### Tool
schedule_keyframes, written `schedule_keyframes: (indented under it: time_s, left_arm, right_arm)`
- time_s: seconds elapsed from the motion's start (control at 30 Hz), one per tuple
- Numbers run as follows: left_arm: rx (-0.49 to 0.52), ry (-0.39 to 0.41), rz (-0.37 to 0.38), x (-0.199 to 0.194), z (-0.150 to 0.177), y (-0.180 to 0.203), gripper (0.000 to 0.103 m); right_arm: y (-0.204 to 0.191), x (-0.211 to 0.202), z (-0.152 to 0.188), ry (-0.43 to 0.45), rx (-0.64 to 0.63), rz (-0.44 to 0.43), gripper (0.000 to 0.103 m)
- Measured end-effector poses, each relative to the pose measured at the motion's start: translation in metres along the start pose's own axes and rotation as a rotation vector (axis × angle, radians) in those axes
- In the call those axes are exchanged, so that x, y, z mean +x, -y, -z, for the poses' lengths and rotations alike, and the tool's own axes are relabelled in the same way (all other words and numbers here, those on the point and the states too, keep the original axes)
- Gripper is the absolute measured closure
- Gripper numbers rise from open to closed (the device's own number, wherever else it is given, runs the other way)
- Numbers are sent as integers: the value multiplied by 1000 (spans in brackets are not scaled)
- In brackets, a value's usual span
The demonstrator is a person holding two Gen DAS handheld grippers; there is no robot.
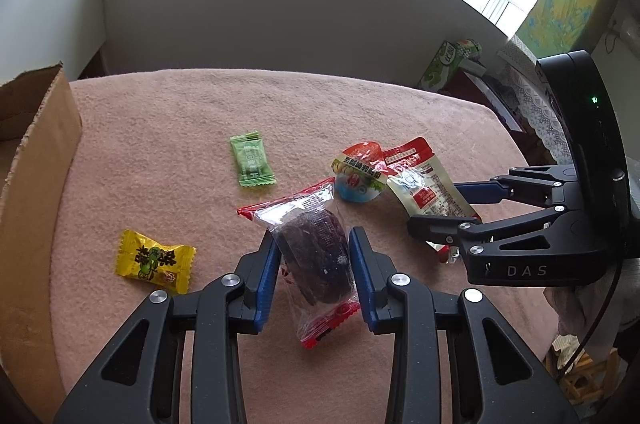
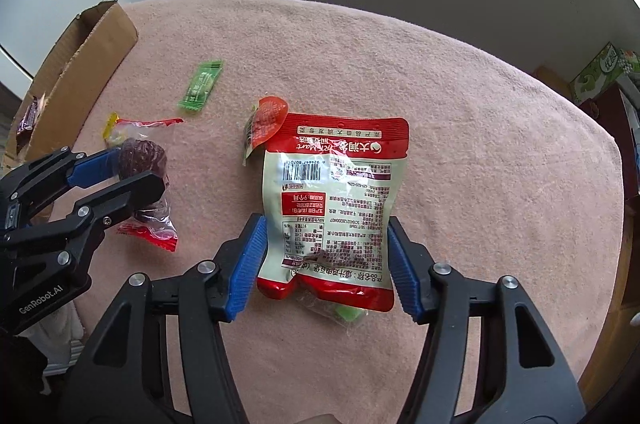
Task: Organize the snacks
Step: 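Grasp the red-white jerky bag with the right tool while the left tool grasps the dried-fruit bag, then carry both bags into the cardboard box and open both tools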
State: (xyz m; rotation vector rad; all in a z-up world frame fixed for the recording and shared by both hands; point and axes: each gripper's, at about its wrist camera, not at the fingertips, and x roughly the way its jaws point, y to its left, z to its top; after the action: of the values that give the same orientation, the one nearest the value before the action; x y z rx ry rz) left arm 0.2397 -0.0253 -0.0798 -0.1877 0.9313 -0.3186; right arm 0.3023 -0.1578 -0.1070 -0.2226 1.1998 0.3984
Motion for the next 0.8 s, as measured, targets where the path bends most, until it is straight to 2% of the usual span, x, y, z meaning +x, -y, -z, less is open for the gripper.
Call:
schedule_keyframes:
  time_s: [0.17, 0.5, 0.8]
  left_arm:
    - [3, 31, 6, -19, 2, -1, 70]
    - [-7, 91, 7, -61, 7, -10, 70]
    - [-63, 166, -27, -112, 17, -47, 70]
  right_arm:
    - [-3, -19, 4, 42, -20, 20, 42]
    - [-34, -62, 7, 115, -43, -25, 42]
    - [-100, -77, -25, 172, -113, -74, 42]
